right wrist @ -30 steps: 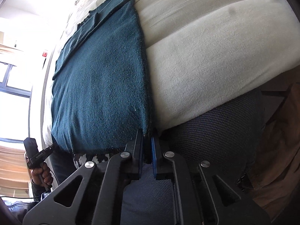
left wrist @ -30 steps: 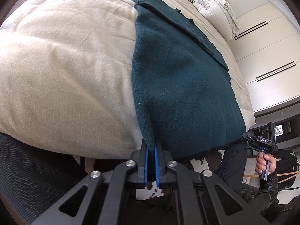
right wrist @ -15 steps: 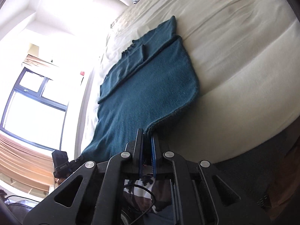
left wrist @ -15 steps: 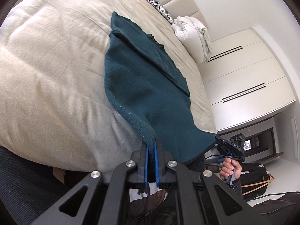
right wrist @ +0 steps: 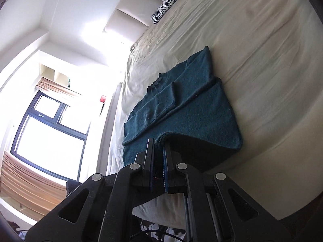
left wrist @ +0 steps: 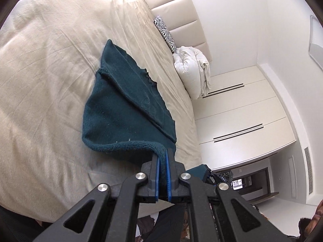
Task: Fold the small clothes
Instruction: 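Lift the hem with both tools and fold it toward the collar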
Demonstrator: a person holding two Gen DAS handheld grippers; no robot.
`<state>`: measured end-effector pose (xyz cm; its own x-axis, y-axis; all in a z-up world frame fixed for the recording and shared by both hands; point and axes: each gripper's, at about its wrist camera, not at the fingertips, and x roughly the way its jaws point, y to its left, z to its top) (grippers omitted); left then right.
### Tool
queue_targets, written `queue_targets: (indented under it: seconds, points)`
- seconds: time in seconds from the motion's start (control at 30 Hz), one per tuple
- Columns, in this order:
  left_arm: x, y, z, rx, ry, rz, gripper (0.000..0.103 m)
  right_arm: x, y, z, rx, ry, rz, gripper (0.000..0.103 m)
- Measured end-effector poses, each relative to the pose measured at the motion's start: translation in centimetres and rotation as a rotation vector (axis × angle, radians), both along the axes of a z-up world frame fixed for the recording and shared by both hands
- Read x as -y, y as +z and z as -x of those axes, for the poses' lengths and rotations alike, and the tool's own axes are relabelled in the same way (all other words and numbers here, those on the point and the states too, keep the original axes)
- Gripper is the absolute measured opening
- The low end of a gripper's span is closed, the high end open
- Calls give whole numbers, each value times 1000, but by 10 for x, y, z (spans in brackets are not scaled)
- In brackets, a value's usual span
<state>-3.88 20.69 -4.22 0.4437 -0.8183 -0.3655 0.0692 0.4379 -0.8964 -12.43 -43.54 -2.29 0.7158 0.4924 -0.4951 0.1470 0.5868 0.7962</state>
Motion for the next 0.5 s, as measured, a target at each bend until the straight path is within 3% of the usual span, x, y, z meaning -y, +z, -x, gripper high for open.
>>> queue_targets:
  seconds: [0.5]
  points:
    - [-5, 4, -78, -24, 90, 78, 6, 30, 0, -76, 46, -76, 0, 6]
